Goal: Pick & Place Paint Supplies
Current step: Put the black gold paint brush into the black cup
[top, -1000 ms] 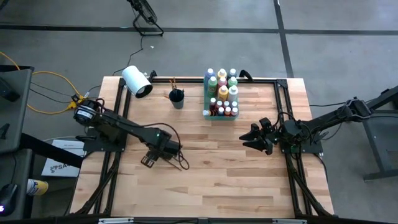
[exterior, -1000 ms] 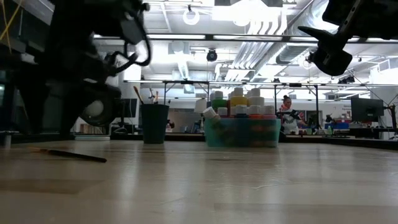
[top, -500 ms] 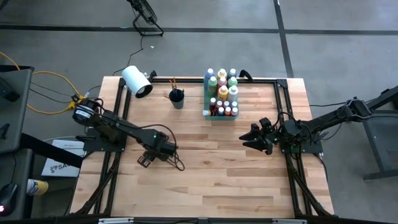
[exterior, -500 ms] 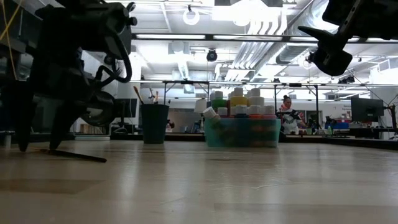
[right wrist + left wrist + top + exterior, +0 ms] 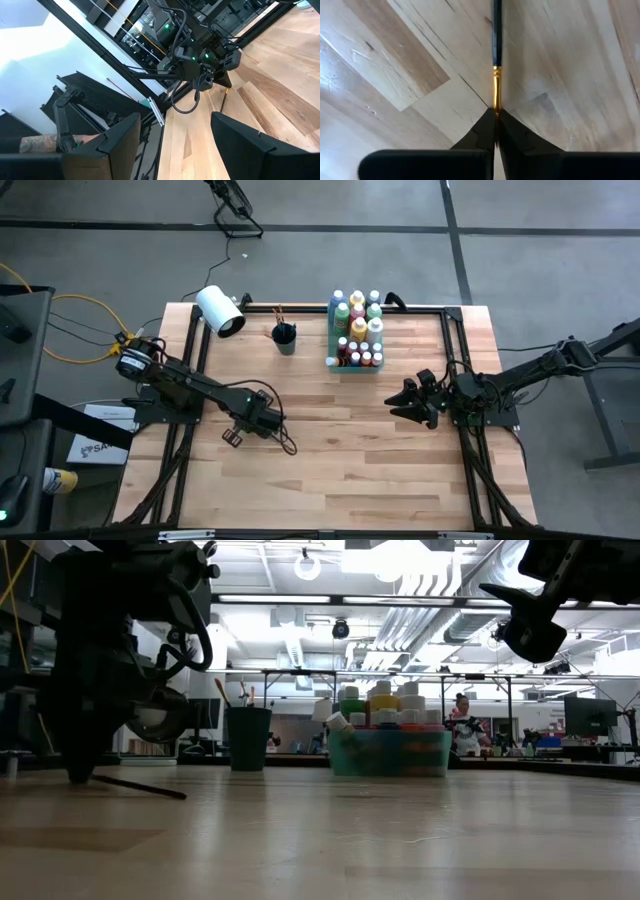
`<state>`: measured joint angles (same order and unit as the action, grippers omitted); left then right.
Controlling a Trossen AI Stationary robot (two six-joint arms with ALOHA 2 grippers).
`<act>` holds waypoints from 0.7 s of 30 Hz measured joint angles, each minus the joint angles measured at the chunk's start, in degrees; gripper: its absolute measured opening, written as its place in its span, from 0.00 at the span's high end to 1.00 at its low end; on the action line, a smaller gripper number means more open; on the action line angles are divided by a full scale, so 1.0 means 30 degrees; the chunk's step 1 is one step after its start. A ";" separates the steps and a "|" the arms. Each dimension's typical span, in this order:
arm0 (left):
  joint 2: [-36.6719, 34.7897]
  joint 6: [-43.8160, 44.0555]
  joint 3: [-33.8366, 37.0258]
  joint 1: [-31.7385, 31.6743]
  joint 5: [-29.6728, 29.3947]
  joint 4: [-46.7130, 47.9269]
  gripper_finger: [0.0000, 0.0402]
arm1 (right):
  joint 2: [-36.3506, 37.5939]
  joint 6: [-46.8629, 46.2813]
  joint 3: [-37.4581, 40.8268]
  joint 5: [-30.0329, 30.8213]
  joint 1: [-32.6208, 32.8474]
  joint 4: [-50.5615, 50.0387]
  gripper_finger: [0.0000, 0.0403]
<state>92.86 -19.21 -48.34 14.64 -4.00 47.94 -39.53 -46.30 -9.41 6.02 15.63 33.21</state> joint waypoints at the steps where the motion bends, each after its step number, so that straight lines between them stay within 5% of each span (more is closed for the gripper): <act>1: 0.0011 0.0110 0.0000 0.0000 -0.0105 0.0000 0.98 | -0.0005 0.0000 0.0000 -0.0002 0.0002 0.0000 0.41; 9: 0.0168 0.0490 -0.1269 -0.0010 -0.1284 0.2124 1.00 | -0.0002 0.0007 0.0000 -0.0007 0.0002 -0.0003 0.41; 21: 0.0113 0.1142 -0.7508 -0.0025 -0.2932 0.8330 1.00 | -0.0005 0.0015 0.0000 -0.0073 0.0002 -0.0015 0.41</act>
<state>93.20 -15.78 -70.86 14.57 -12.80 72.93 -39.55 -46.26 -9.41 5.80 15.64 33.17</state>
